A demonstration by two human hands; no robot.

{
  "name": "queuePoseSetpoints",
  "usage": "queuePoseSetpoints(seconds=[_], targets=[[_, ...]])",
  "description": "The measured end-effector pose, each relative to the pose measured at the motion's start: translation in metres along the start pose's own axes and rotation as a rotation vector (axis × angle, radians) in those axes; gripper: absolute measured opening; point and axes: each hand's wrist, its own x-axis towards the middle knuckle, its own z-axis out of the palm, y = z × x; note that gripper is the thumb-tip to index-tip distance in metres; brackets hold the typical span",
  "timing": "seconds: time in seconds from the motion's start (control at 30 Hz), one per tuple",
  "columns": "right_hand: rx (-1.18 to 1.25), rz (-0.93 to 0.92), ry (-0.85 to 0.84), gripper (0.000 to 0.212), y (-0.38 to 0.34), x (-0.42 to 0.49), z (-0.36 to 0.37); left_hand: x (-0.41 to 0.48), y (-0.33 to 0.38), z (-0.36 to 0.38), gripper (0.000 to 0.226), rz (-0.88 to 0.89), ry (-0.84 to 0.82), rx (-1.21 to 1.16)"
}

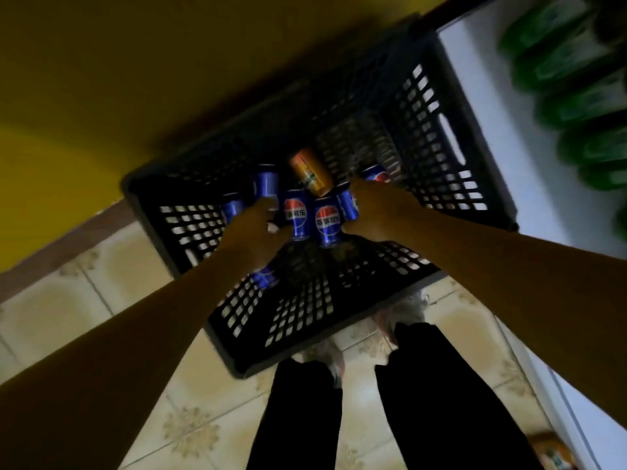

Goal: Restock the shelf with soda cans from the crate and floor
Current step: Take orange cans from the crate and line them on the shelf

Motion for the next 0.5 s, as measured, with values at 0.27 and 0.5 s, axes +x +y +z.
queuePoseSetpoints(seconds=[0.27,0.5], targets=[[0.312,0.023,0.188,0.070,0.015,0.183,0.068,0.174,0.015,0.076,0.049,-0.107,0.155,-0.537],[0.359,0.028,0.165,0.069,0.012,0.220,0.079,0.189,0.000,0.089,0.060,-0.151,0.145,-0.636]])
